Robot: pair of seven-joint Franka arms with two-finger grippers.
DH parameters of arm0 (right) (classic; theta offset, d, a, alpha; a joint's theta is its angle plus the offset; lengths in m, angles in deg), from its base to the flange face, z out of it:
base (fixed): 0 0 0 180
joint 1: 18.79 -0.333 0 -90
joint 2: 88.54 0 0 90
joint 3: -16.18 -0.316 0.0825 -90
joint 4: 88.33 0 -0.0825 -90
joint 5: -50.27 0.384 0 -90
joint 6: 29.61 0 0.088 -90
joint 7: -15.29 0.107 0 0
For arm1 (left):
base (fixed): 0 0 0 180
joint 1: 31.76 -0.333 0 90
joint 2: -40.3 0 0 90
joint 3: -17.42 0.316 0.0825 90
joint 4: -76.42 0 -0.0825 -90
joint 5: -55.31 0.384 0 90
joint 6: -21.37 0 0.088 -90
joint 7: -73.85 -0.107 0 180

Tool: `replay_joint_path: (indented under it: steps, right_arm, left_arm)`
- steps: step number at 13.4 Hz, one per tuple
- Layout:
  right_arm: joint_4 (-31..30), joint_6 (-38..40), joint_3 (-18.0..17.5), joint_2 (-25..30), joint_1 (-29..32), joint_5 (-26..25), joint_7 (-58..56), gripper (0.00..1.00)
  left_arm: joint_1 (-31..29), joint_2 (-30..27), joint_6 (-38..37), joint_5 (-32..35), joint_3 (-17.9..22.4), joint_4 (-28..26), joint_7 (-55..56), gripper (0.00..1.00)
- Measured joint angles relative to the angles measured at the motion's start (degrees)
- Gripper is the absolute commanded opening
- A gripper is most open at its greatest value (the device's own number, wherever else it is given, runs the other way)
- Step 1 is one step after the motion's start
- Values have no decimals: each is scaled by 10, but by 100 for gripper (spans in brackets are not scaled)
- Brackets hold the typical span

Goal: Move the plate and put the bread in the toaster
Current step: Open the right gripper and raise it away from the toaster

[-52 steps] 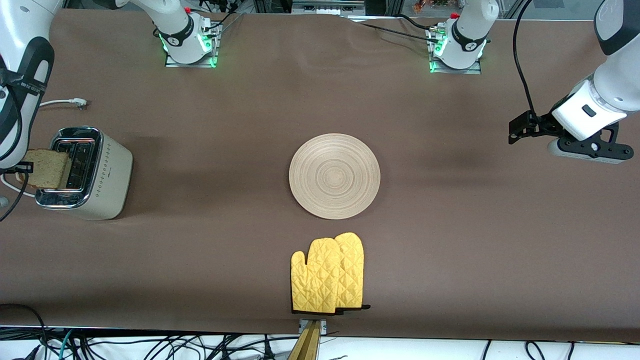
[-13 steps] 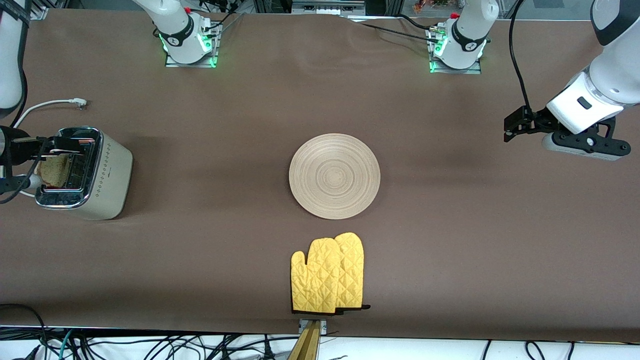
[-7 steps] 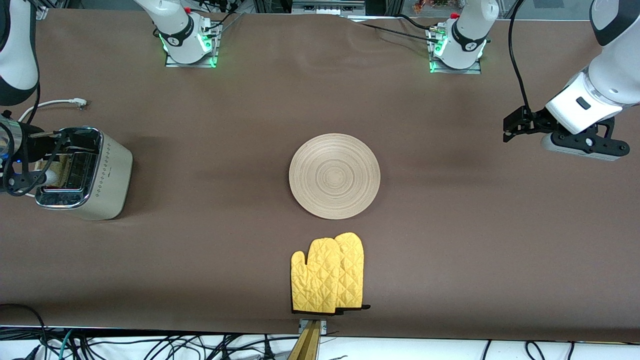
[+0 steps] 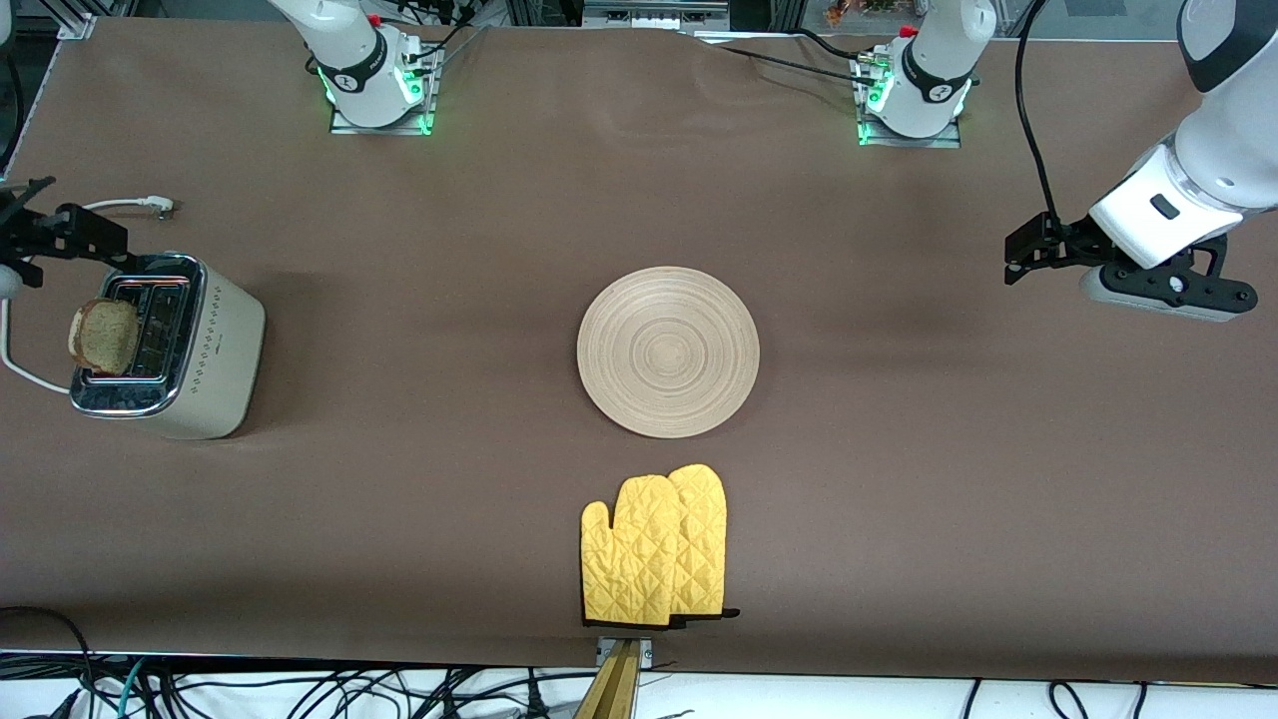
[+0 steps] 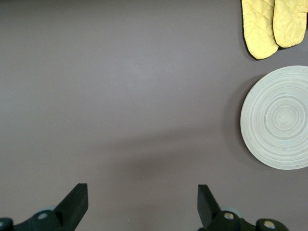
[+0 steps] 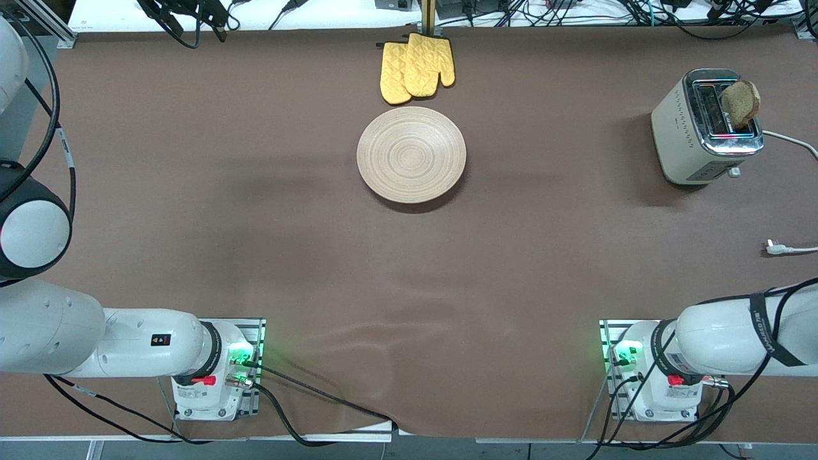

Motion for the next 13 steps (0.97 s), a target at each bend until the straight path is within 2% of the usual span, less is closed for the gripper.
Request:
replay_joint_path:
  steps: [3, 13]
  right_arm:
    - [-33, 0, -2, 21, 0, 9, 60, 100]
    - [-47, 0, -2, 19, 7, 17, 72, 100]
  left_arm:
    - [0, 0, 0, 0, 0, 0, 0, 100]
    - [0, 0, -1, 0, 0, 0, 0, 100]
